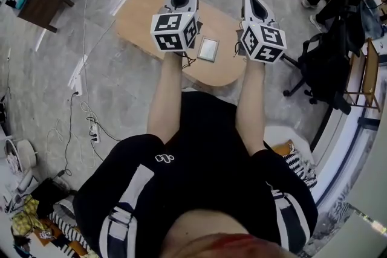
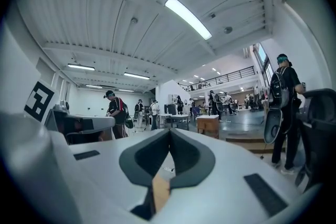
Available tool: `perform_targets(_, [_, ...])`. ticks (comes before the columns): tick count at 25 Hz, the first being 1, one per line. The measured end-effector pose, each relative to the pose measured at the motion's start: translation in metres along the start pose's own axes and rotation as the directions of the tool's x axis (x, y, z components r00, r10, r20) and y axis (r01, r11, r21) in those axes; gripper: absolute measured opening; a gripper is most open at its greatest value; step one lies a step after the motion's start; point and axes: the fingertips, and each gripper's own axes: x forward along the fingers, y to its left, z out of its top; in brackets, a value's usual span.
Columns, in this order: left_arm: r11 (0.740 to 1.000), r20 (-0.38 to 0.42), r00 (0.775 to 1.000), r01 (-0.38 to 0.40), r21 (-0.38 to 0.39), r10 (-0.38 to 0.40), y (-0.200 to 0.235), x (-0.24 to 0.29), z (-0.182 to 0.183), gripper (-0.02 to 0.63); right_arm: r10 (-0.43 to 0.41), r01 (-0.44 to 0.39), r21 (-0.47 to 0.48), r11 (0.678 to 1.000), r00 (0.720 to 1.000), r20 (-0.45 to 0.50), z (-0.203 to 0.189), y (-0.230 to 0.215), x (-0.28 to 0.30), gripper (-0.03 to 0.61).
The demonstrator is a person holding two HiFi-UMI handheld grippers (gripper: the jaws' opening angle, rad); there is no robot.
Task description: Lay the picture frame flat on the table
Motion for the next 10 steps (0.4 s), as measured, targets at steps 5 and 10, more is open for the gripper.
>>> perform_targets(5, [1.0, 0.001, 1.0, -0.003, 0.0, 0.003, -0.0072, 0.0026, -0.0006, 0.011, 0.004, -0.004, -0.002, 1.0, 1.0, 0.001, -0.0005, -0.0063, -0.0026, 0.012])
perform_targets(10, [1.0, 0.004, 1.0, -0.001, -0.003, 0.001, -0.0088, 0.0076, -0.0016, 0.011, 0.004, -0.004, -0.01, 1.0, 1.0, 0.001, -0.0003, -0.0102, -0.0003, 0.012])
